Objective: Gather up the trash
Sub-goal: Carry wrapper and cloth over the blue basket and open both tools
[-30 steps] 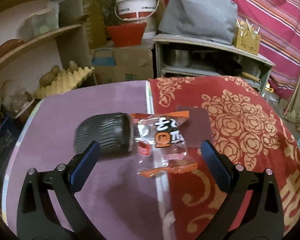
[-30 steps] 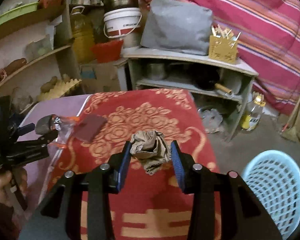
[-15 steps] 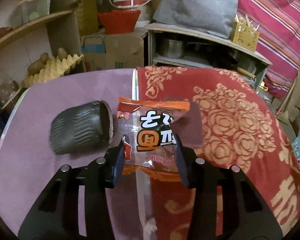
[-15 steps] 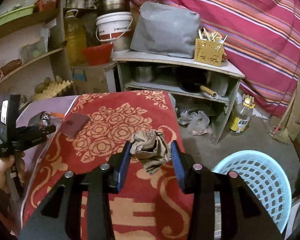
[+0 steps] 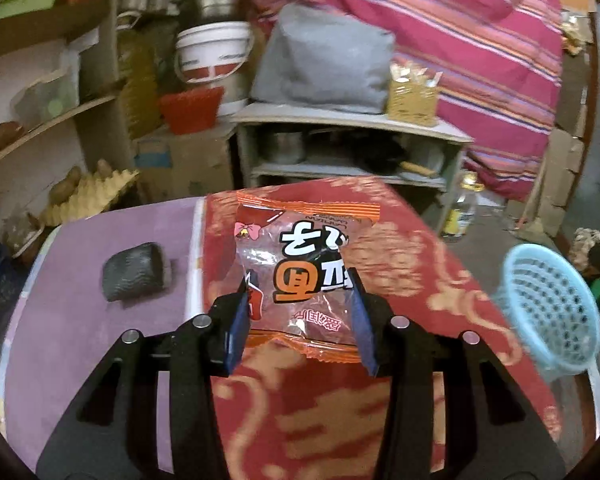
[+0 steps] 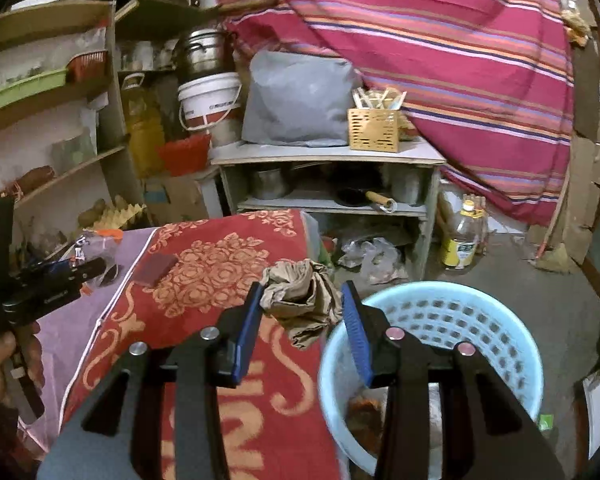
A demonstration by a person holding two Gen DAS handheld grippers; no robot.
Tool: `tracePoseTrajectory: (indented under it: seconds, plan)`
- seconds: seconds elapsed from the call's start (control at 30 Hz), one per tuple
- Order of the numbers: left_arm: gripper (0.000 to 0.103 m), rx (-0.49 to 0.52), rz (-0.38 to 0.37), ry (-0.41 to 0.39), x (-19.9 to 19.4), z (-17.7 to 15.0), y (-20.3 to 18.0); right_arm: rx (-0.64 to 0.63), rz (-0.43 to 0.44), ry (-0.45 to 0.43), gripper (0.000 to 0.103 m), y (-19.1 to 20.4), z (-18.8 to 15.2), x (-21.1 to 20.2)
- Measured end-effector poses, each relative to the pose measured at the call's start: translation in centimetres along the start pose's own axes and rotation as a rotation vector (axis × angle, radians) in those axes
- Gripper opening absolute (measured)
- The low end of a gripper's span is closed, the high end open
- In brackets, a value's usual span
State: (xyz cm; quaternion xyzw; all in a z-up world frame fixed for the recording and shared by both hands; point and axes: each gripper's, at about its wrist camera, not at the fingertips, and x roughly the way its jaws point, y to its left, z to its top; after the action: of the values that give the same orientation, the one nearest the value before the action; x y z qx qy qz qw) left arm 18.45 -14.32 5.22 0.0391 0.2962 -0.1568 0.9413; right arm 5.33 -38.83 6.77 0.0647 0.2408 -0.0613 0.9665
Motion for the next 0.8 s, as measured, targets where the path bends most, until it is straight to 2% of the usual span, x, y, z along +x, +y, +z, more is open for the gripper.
tracePoseTrajectory:
  seconds: [0.13,0.27,0.8]
  plan:
    - [0.043,0.048,-0.048,-0.04,-1.5,-0.5,-4.5,-0.021,-0.032,-0.048,0.04,-1.9,-0.5,-3.0]
    - [0.043,0.093,-0.091,-0.059,-2.0,-1.2,-8.7,-0.011,-0.056,-0.064,0.04,-4.0,-1.0,-4.3]
    - [0.043,0.171,-0.293,-0.001,2.8,-2.8,-21.4,0.109,-0.193,0.04,0.04,-14.2,-4.0,-1.9]
